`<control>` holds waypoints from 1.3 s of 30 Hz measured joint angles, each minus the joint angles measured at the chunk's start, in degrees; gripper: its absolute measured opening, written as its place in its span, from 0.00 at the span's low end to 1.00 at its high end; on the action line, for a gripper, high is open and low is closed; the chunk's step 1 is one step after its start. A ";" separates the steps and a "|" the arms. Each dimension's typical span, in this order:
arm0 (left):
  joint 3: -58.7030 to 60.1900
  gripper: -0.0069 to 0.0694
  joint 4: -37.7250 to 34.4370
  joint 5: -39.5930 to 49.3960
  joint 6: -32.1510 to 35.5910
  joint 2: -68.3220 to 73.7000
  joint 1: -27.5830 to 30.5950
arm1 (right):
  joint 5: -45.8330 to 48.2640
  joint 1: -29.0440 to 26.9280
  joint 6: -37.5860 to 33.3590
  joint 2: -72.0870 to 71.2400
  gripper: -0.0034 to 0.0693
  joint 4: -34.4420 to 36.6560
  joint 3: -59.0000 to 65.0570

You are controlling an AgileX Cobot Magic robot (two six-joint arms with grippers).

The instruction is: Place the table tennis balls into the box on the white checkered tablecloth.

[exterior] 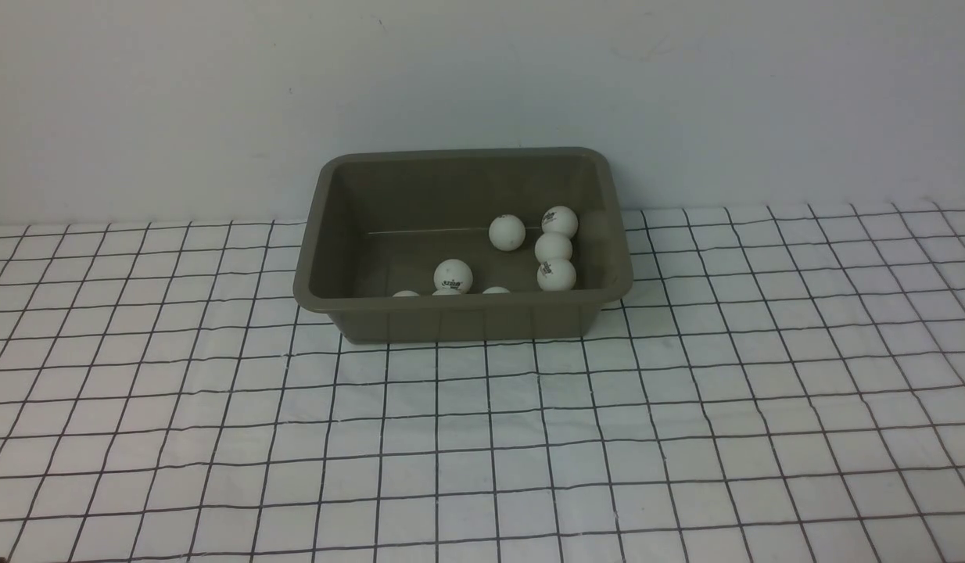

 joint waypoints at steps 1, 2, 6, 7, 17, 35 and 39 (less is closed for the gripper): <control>0.00 0.65 0.00 0.00 0.00 0.00 0.00 | 0.00 0.00 0.00 0.00 0.55 0.00 0.00; 0.00 0.65 0.00 0.00 0.00 0.00 0.00 | 0.00 0.00 0.00 0.00 0.55 0.00 0.00; 0.00 0.65 0.00 0.00 0.00 0.00 0.00 | 0.00 0.00 0.00 0.00 0.55 0.00 0.00; 0.00 0.65 0.00 0.00 0.00 0.00 0.00 | 0.00 0.00 0.00 0.00 0.55 0.00 0.00; 0.00 0.65 0.00 0.00 0.06 0.00 -3.56 | 0.00 0.00 0.00 0.00 0.55 0.00 0.00; 0.00 0.65 0.00 0.00 0.06 0.00 -11.57 | 0.00 0.00 0.00 0.00 0.55 0.00 0.00; 0.00 0.65 -0.02 0.00 0.06 0.00 -11.57 | 0.00 0.00 0.00 0.00 0.55 0.00 0.00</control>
